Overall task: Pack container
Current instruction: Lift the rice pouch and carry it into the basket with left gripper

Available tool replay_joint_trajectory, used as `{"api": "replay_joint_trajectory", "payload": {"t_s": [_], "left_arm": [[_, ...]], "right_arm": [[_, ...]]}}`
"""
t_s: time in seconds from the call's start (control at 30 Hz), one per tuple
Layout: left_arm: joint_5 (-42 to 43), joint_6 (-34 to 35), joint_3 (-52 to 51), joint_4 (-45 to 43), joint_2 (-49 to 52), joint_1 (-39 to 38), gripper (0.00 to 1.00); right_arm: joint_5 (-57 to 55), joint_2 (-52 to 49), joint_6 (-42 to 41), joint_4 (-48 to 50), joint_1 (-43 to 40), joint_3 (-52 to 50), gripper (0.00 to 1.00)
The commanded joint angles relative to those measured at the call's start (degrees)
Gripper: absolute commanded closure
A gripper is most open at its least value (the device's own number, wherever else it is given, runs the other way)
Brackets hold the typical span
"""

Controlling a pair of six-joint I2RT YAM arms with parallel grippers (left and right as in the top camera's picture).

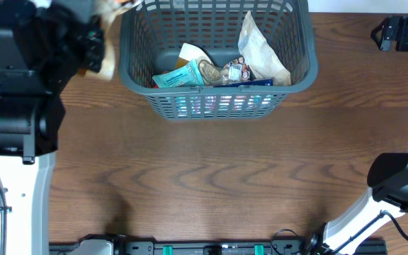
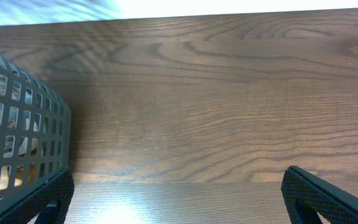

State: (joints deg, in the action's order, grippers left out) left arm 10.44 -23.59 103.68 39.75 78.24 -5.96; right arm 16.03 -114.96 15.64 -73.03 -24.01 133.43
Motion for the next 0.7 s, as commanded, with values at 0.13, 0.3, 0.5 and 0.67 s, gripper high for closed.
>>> {"api": "replay_joint_trajectory", "payload": {"t_s": [0.13, 0.3, 0.5, 0.67], "left_arm": [[-0.61, -14.16, 14.25, -2.01, 13.25, -7.87, 0.94], [-0.57, -17.25, 19.50, -3.63, 22.43, -10.19, 0.94], [-0.55, -23.43, 19.71, -0.46, 29.77, -13.60, 0.94], [-0.55, -30.88, 19.71, 6.64, 32.50, -17.42, 0.94]], "right_arm": [[0.07, -0.46, 0.70, -0.50, 0.81, -0.15, 0.01], [0.07, -0.46, 0.70, -1.11, 0.79, -0.15, 0.01], [0.07, -0.46, 0.70, -1.33, 0.79, -0.15, 0.01], [0.07, -0.46, 0.70, -1.18, 0.79, -0.15, 0.01]]}}
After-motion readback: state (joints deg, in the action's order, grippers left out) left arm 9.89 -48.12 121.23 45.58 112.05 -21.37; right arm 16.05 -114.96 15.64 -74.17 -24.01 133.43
